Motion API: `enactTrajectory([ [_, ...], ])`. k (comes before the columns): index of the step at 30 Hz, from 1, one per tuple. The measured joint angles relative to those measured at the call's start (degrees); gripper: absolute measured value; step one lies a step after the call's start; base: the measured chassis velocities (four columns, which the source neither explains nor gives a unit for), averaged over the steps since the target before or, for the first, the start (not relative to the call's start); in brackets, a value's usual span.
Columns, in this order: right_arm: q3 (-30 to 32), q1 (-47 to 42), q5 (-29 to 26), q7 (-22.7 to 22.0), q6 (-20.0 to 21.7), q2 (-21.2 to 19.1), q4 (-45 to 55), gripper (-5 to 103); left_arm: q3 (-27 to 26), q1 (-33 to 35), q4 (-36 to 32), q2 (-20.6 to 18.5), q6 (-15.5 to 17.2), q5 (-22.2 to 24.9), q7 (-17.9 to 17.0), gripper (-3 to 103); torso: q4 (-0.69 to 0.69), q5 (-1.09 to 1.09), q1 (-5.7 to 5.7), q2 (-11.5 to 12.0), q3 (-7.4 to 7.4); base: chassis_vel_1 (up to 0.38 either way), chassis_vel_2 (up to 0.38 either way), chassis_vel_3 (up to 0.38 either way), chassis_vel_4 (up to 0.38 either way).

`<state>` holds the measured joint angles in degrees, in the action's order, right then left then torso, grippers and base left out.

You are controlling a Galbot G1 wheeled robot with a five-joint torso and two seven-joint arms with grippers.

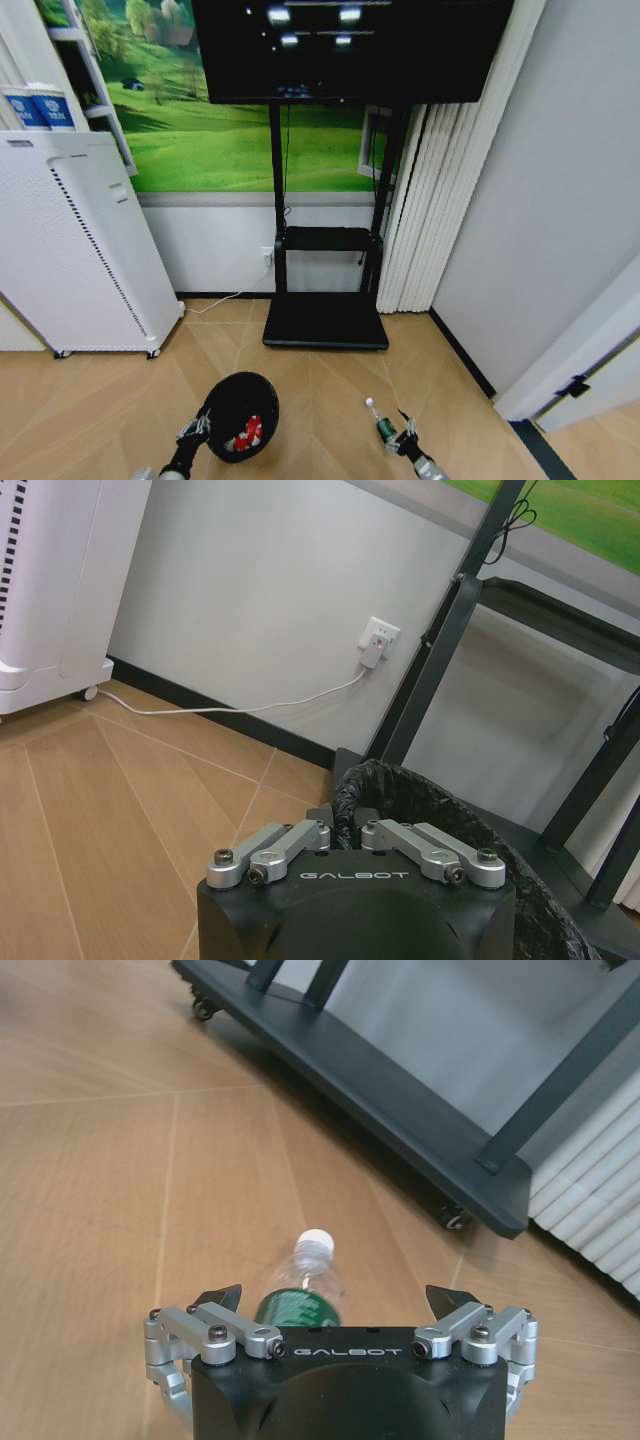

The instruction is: Pick up the trash bin and place the garbage on the floor into it.

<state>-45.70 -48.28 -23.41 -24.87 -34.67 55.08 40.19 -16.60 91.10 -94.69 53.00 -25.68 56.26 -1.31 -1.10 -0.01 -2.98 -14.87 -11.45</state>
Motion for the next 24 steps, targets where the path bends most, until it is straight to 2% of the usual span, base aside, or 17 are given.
enactTrajectory([
  [9, -2.88, 2.05, -0.44, -0.28, 0.97, 2.52, -4.47, 100, 0.92, -1.34, 0.05, -1.54, 0.02, 0.85, 0.78, 8, 0.02, 0.01, 0.0, 0.0, 0.0, 0.0, 0.0, 0.0, 0.0],
  [19, -6.7, 4.1, -4.09, 2.92, 1.08, 4.74, -10.07, 100, 1.56, -1.84, -0.42, -1.54, 0.07, 1.17, 1.08, 8, 0.0, 0.0, -0.01, 0.0, 0.0, 0.0, 0.0, 0.0, 0.0],
  [20, -7.08, 4.38, -4.74, 3.48, 1.19, 4.95, -10.39, 102, 1.61, -1.73, -0.73, -1.5, 0.07, 1.13, 1.13, 8, 0.01, 0.01, -0.01, 0.0, 0.0, 0.0, 0.0, 0.0, 0.0],
  [21, -7.41, 4.57, -5.05, 3.84, 1.32, 5.08, -10.64, 98, 1.66, -1.68, -0.88, -1.48, 0.07, 1.11, 1.14, 8, 0.02, 0.01, -0.01, 0.0, 0.0, 0.0, 0.0, 0.0, 0.0],
  [23, -7.67, 4.65, -5.16, 4.03, 1.46, 5.15, -10.78, 98, 1.7, -1.67, -0.89, -1.48, 0.07, 1.09, 1.15, 8, 0.02, 0.0, -0.01, 0.0, 0.0, 0.0, 0.0, 0.0, 0.0],
  [24, -8.06, 4.71, -5.19, 4.18, 1.71, 5.31, -11.07, 93, 1.78, -1.69, -0.92, -1.46, 0.07, 1.08, 1.16, 8, 0.02, 0.0, 0.0, 0.0, 0.0, 0.0, 0.0, 0.0, 0.0],
])
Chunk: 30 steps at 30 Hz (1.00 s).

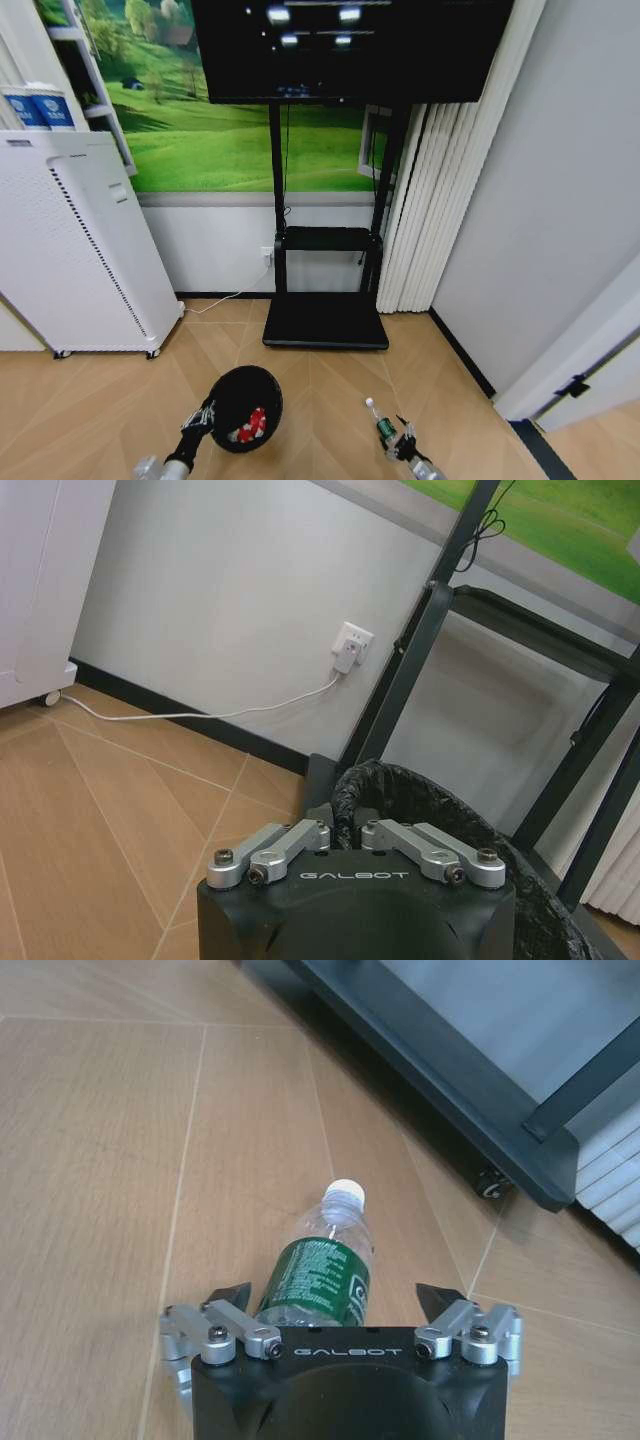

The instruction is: Pick up the trash bin and place the garbage on the floor into it.

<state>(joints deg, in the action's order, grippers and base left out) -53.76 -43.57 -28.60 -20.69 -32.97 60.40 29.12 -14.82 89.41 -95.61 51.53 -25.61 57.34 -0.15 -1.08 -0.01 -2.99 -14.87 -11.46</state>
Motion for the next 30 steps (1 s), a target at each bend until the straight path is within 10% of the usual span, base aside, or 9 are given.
enactTrajectory([
  [15, -0.1, -0.26, 0.38, 2.31, -0.64, 2.07, -3.59, 35, -1.08, 1.23, -2.18, -0.48, 0.0, 0.17, 0.63, 8, 0.0, -0.02, 0.0, 0.0, 0.0, 0.0, 0.0, 0.0, 0.0],
  [30, 4.96, 0.64, 0.01, 1.03, -2.83, -3.67, 4.19, 19, 0.08, -1.84, 1.7, -1.26, 0.21, 0.92, 0.79, 8, -0.01, -0.02, 0.0, 0.0, 0.0, 0.0, 0.0, 0.0, 0.0],
])
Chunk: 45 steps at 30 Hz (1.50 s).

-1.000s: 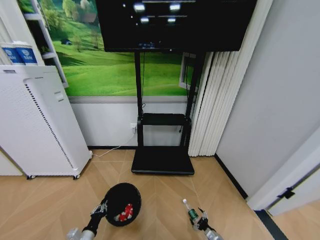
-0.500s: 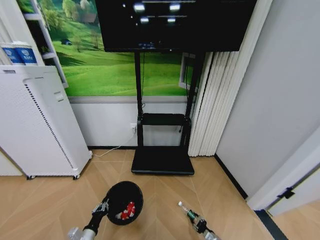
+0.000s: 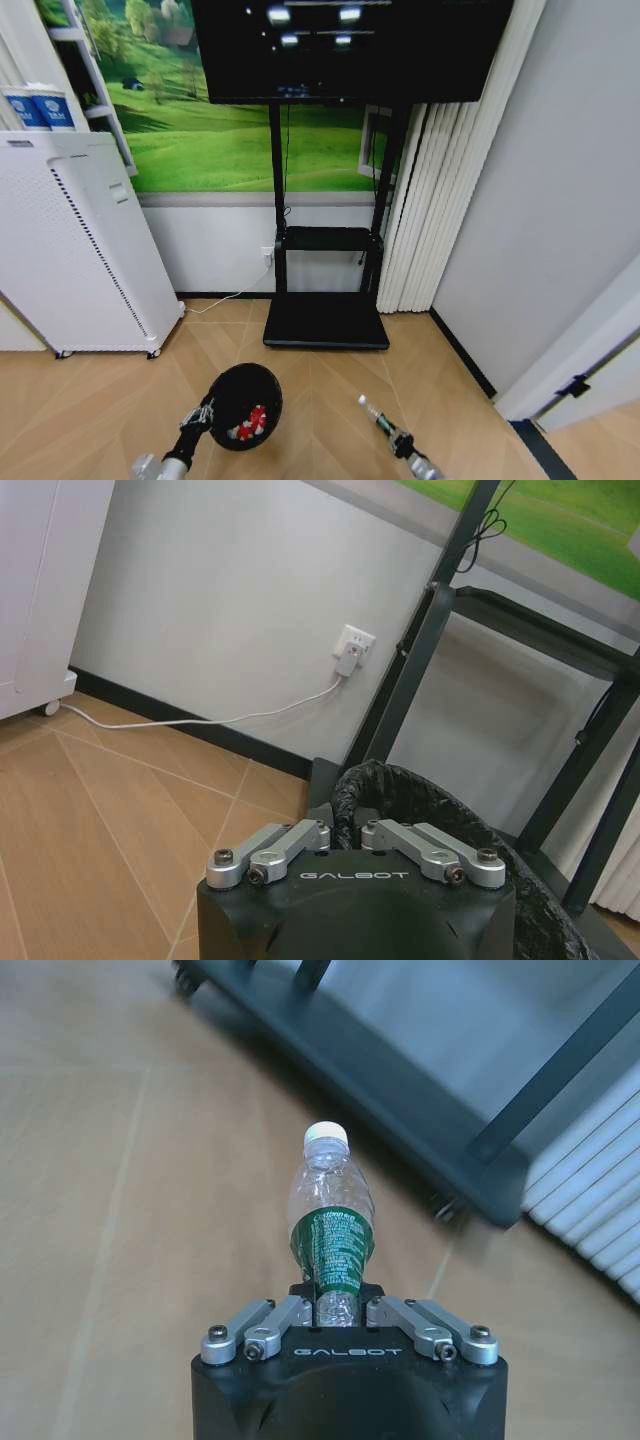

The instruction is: Pick up the trash bin and place the garbage on the floor into it.

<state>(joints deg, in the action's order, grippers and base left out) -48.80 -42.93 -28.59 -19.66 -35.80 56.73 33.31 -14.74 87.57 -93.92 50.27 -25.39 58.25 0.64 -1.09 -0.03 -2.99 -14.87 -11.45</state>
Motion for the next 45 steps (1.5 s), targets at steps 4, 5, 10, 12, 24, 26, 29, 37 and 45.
enactTrajectory([
  [4, 5.49, 0.47, 11.88, -0.84, -4.62, -2.26, 2.74, 19, 2.15, -2.69, 1.43, -1.51, 0.43, 0.84, -0.27, 8, 0.0, 0.02, 0.0, 0.0, 0.0, 0.0, 0.0, 0.0, 0.0],
  [5, 8.11, 0.26, 15.52, -1.35, -6.1, -3.05, 4.86, 19, 3.25, -4.03, 2.42, -2.36, 0.53, 1.37, -0.3, 8, 0.01, 0.02, 0.0, 0.0, 0.0, 0.0, 0.0, 0.0, 0.0],
  [10, 14.63, 1.14, 23.08, -1.33, -9.94, -5.26, 11.48, 19, 6.51, -9.76, 4.81, -5.09, 1.54, 4.39, -1.24, 8, 0.0, 0.01, 0.0, 0.0, -0.01, 0.0, 0.0, 0.0, 0.0],
  [12, 15.07, 1.86, 22.73, -1.32, -10.15, -6.36, 14.82, 19, 7.26, -11.46, 4.93, -5.76, 1.94, 5.37, -1.68, 8, 0.02, 0.02, 0.0, 0.0, -0.01, 0.0, 0.0, 0.0, 0.0],
  [24, 11.27, 7.36, 24.08, -1.04, -9.56, -16.97, 43.46, 19, 16.13, -24.43, 4.93, -9.01, 3.51, 10.02, -4.54, 8, 0.0, 0.01, 0.0, 0.0, 0.0, 0.0, 0.0, 0.0, 0.0],
  [26, 10.0, 8.21, 24.08, -1.08, -9.3, -17.26, 45.56, 19, 17.51, -26.01, 4.82, -8.53, 3.63, 10.48, -5.45, 8, -0.01, 0.03, 0.0, 0.0, 0.0, 0.0, 0.0, 0.0, 0.0],
  [29, 7.77, 9.82, 23.99, -1.31, -9.06, -17.34, 47.68, 19, 19.25, -27.75, 4.73, -7.89, 3.71, 10.9, -6.44, 8, 0.01, 0.03, 0.01, 0.0, 0.0, 0.0, 0.0, 0.0, 0.0],
  [37, -0.6, 16.63, 22.16, -1.76, -8.2, -14.45, 50.55, 19, 26.84, -33.23, 5.9, -5.27, 3.75, 11.37, -7.99, 8, 0.02, 0.03, 0.0, 0.0, -0.01, 0.0, 0.0, 0.0, 0.0],
  [45, -5.16, 19.3, 20.95, -2.18, -8.17, -10.23, 48.94, 19, 33.1, -38.62, 7.86, -1.49, 3.68, 11.8, -8.1, 8, -0.01, 0.02, 0.0, 0.0, -0.01, 0.0, 0.0, 0.0, 0.0],
])
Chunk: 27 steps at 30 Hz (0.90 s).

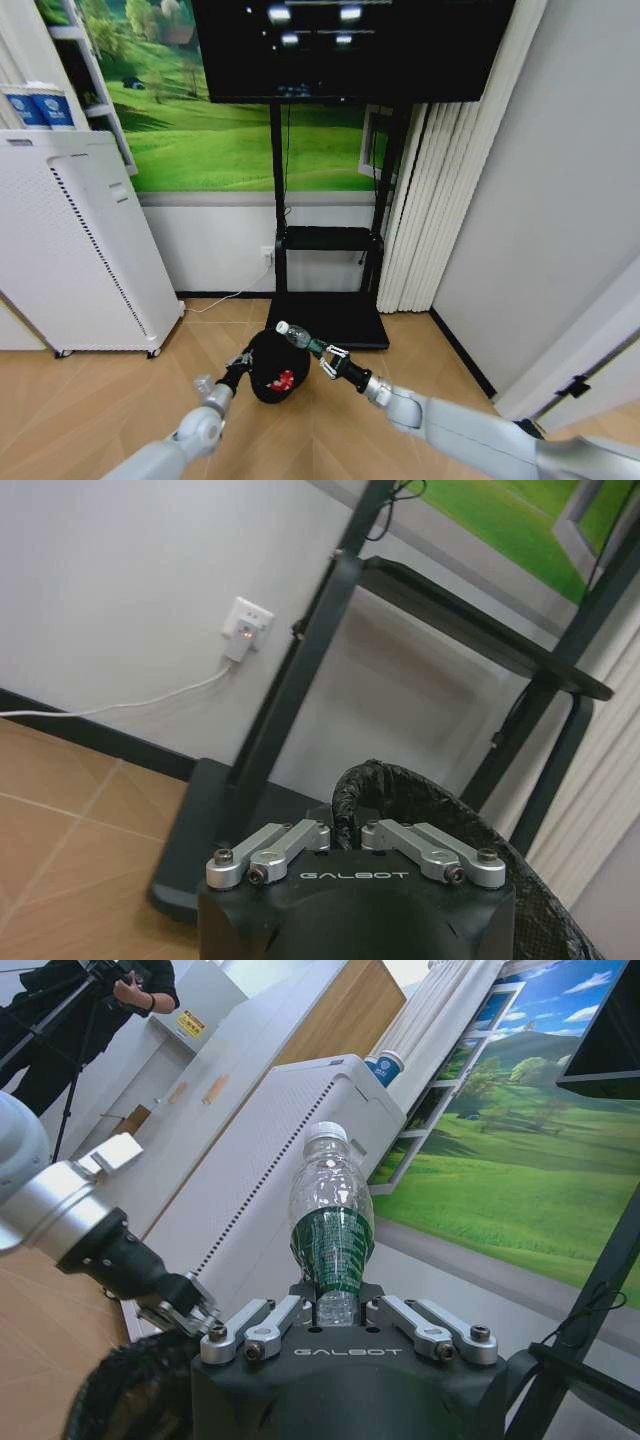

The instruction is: Pick up the trash bin and place the garbage on the floor into it.

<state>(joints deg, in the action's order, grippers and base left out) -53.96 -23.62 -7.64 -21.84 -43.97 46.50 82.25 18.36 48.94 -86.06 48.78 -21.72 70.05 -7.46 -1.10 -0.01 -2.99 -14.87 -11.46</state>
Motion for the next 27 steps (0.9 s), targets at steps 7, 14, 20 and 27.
enactTrajectory([
  [7, -1.57, -1.18, 0.05, -0.42, 0.32, 1.9, -1.59, 19, 2.43, -3.16, 0.98, 2.68, -0.04, 0.94, 0.1, 8, 0.0, 0.02, 0.0, 0.0, 0.01, 0.0, 0.0, 0.0, 0.0],
  [14, -2.19, -2.0, 0.08, -2.14, 1.05, 4.17, -3.77, 22, 3.79, -4.05, 1.0, 3.81, -0.04, 1.29, 0.23, 8, 0.03, 0.01, 0.0, -0.01, 0.01, 0.0, 0.0, 0.0, 0.0],
  [20, -1.41, -3.42, 0.05, -2.79, 1.35, 4.38, -4.94, 54, 3.51, -3.66, 0.13, 3.76, -0.03, 1.28, 0.35, 8, 0.01, 0.01, 0.0, -0.01, 0.0, 0.0, 0.0, 0.0, 0.0],
  [27, 0.43, -5.14, -0.11, -4.1, 1.83, 4.2, -5.8, 81, 1.59, -2.51, 0.48, 3.42, 0.02, 0.37, -0.29, 8, 0.01, 0.01, 0.0, -0.01, 0.01, 0.0, 0.0, 0.0, 0.0],
])
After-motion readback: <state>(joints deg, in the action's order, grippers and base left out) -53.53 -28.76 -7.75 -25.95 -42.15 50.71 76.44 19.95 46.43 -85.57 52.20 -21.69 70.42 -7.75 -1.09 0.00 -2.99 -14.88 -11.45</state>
